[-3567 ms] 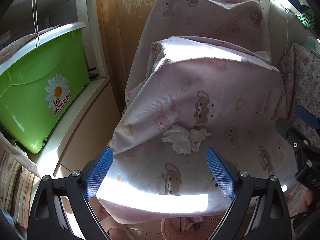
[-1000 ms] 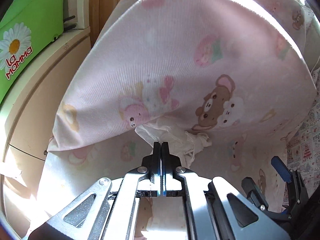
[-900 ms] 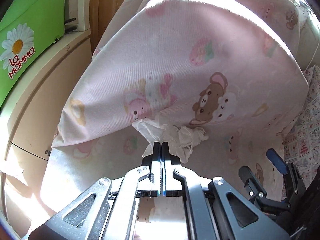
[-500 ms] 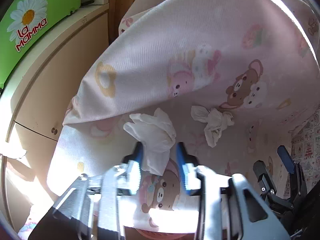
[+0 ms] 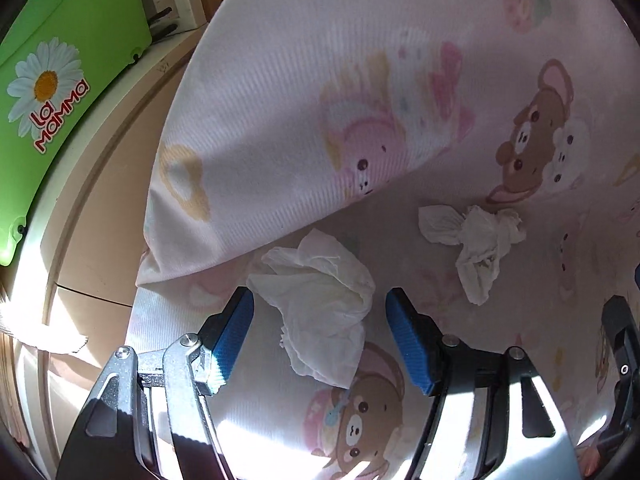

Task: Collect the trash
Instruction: 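Lower the left tool onto a white tissue and close on it, then lift the tissue with the left tool while the right tool grasps the other tissue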

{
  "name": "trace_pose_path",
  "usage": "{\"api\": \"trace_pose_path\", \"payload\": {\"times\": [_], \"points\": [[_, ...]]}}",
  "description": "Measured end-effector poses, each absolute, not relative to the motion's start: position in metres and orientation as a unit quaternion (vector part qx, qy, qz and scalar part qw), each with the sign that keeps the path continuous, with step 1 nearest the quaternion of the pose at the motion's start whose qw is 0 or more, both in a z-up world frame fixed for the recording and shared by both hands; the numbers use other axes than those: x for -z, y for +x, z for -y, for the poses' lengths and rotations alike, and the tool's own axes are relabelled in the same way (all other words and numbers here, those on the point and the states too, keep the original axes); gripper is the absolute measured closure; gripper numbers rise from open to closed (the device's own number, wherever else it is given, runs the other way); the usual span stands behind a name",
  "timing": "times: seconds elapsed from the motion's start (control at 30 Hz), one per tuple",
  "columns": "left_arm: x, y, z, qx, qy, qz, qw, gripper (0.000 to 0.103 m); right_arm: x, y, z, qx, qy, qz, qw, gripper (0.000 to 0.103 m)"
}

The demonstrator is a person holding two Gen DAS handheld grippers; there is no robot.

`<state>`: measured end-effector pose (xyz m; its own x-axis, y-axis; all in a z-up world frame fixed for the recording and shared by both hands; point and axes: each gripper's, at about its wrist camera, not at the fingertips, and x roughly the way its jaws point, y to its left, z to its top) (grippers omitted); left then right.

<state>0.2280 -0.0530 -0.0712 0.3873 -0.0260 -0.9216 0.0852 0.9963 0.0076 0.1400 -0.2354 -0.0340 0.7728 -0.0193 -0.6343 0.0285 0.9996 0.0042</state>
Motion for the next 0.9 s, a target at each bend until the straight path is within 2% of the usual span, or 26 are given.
{"api": "trace_pose_path", "payload": {"times": [0.1,0.13,0.17,0.2,0.23,0.57,0.73,0.9], "points": [[0.073,0.232,0.047,0.031,0.012,-0.550,0.834,0.037,0.032,0.139,0.237,0.013,0.008,-0.336,0.942,0.015],[0.072,0.232,0.045,0.032,0.016,-0.549,0.835,0.044,0.033,0.139,0.237,0.013,0.008,-0.337,0.941,0.015],[0.071,0.233,0.044,0.039,0.018,-0.548,0.836,0.065,0.033,0.139,0.237,0.014,0.007,-0.338,0.941,0.015],[0.067,0.232,0.042,0.047,0.020,-0.548,0.835,0.081,0.034,0.139,0.237,0.014,0.007,-0.340,0.940,0.015],[0.066,0.233,0.044,0.054,0.015,-0.549,0.834,0.087,0.034,0.140,0.236,0.015,0.007,-0.340,0.940,0.015],[0.005,0.195,0.023,0.081,-0.020,-0.444,0.892,0.087,0.025,0.139,0.223,-0.030,0.016,-0.334,0.942,0.015],[0.012,0.196,0.035,0.080,0.020,-0.479,0.874,0.086,0.030,0.148,0.209,-0.061,0.018,-0.349,0.935,0.014],[0.023,0.207,0.021,0.085,-0.040,-0.507,0.857,0.086,0.043,0.162,0.187,-0.075,-0.005,-0.374,0.924,0.014]]}}
